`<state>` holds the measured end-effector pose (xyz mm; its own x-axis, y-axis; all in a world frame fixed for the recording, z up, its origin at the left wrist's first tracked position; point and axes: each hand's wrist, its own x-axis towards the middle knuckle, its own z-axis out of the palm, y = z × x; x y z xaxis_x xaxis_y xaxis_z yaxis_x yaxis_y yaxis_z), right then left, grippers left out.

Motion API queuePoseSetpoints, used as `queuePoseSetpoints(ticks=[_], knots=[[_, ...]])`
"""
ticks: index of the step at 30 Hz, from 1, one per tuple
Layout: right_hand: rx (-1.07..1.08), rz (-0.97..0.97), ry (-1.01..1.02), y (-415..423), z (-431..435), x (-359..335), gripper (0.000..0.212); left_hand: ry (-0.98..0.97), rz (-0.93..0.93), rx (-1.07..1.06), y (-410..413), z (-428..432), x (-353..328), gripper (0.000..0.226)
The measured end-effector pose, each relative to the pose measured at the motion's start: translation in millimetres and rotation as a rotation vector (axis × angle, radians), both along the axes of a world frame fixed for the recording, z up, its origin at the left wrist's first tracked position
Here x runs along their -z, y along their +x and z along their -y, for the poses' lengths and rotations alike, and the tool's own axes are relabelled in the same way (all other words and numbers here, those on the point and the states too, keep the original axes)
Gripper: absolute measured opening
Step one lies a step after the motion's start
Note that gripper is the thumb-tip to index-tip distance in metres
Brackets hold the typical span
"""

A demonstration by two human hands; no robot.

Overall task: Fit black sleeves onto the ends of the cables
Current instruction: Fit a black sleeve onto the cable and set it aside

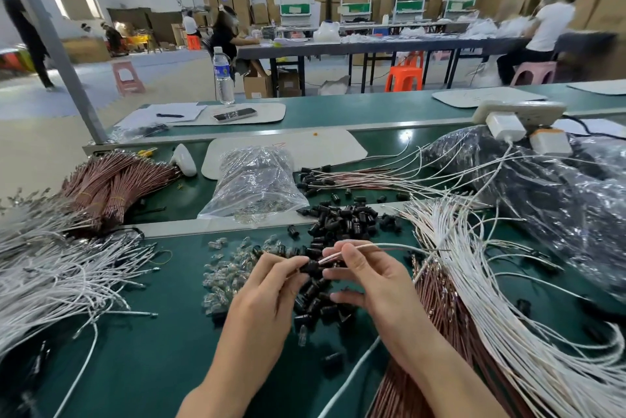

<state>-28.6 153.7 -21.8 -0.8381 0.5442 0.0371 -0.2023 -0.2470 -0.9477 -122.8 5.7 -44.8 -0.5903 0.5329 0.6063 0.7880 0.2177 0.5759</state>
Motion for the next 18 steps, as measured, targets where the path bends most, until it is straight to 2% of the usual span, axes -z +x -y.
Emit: queuePoseSetpoints(ticks=[7,11,14,16,18], knots=[[0.165,-0.060,-0.102,2,-8,-5,0.029,-0.005,-0.019,-0.001,0,1,-1,0.028],[0.050,-0.067,-0.153,2,-8,-4,0.034,0.018,0.033,-0.002,0,-1,0,0.025],[-0.090,0.015,-0.033,-1,1,3,0.030,0.024,0.081,0.040,2,-3,0,0.026],[-0.089,0.030,0.012,-3,4,6,0.023,0.035,0.153,0.092,3,-4,-1,0.031],[-0.033,0.021,-0.030,-3,1,6,0.023,0.050,0.235,0.116,4,-5,-1,0.028]])
